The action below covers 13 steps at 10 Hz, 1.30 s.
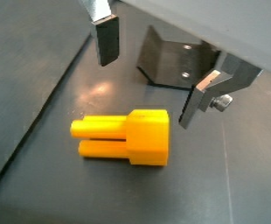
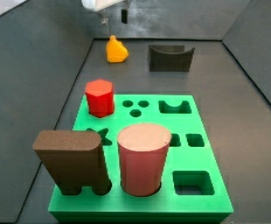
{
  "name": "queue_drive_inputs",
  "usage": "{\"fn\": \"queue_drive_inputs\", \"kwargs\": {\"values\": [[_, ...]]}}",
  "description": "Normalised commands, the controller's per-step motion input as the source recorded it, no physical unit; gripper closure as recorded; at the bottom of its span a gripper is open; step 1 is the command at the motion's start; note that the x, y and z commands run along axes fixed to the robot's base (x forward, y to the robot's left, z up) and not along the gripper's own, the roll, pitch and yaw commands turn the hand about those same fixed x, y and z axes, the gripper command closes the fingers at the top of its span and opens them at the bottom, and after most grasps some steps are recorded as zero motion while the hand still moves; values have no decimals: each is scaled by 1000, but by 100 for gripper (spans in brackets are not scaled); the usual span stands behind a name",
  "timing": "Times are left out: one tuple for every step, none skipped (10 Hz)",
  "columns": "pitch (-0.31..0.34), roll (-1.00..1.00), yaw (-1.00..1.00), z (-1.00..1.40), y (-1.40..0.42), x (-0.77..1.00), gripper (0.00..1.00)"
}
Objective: Pick up the 3 prong object. Move up. Rotate the 3 prong object. Place the 3 prong object on the fixture. Regrasp the 3 prong object. Move to above the board. Insert the 3 prong object.
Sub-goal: Rotate the 3 prong object.
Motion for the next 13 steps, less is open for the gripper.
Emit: {"fn": "queue_drive_inputs", "kwargs": {"values": [[-6,1,1000,-30,2,35,0],[-6,1,1000,-29,2,34,0],[-6,2,1000,-28,2,34,0],[-6,2,1000,-28,2,34,0],[-6,2,1000,-28,2,34,0],[-7,2,1000,-28,2,34,0],[-7,2,1000,-28,2,34,0],[-7,2,1000,-28,2,34,0],[-8,2,1000,-28,2,34,0],[-8,2,1000,-28,2,34,0],[-8,2,1000,-28,2,34,0],[-9,2,1000,-27,2,34,0],[-9,2,1000,-27,2,34,0]]}}
